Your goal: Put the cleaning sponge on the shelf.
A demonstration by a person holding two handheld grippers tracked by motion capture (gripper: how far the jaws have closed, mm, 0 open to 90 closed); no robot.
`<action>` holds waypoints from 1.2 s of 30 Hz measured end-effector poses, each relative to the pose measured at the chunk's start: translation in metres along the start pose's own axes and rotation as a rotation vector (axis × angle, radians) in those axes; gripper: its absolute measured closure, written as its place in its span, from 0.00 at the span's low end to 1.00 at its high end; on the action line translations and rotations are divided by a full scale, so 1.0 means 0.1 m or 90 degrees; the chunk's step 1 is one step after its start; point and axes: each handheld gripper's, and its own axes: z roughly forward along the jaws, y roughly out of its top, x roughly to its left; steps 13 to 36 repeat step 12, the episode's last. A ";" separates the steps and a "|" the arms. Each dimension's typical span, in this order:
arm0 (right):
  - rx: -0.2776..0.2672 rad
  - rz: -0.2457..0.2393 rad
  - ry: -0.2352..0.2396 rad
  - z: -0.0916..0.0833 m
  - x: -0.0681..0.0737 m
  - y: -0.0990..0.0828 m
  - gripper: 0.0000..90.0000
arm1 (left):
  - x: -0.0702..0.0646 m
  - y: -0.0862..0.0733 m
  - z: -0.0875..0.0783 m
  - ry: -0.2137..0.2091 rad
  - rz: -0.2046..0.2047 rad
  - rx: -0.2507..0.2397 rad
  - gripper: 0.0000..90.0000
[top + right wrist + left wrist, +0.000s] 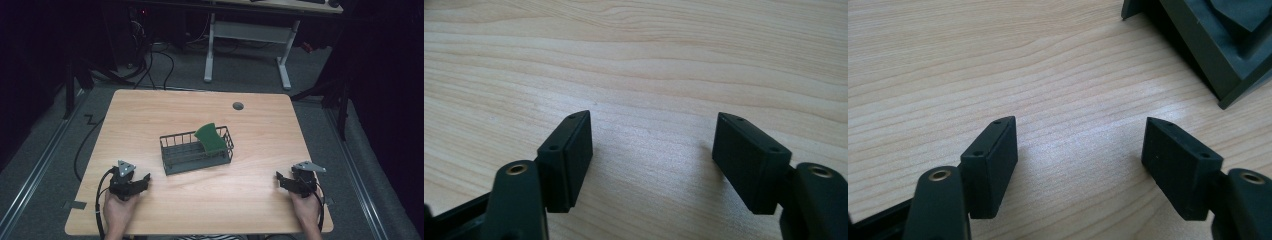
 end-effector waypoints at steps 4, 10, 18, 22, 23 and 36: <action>0.000 0.002 -0.005 0.00 0.01 0.00 0.34 | 0.00 0.00 0.00 0.000 0.000 0.000 0.34; 0.001 0.001 -0.004 0.00 0.01 -0.01 0.32 | 0.00 0.00 0.00 -0.001 0.000 0.000 0.34; 0.001 0.001 -0.004 0.00 0.01 -0.01 0.32 | 0.00 0.00 0.00 -0.001 0.000 0.000 0.34; 0.001 0.001 -0.004 0.00 0.01 -0.01 0.32 | 0.00 0.00 0.00 -0.001 0.000 0.000 0.34; 0.001 0.001 -0.004 0.00 0.01 -0.01 0.32 | 0.00 0.00 0.00 -0.001 0.000 0.000 0.34; 0.001 0.001 -0.004 0.00 0.01 -0.01 0.32 | 0.00 0.00 0.00 -0.001 0.000 0.000 0.34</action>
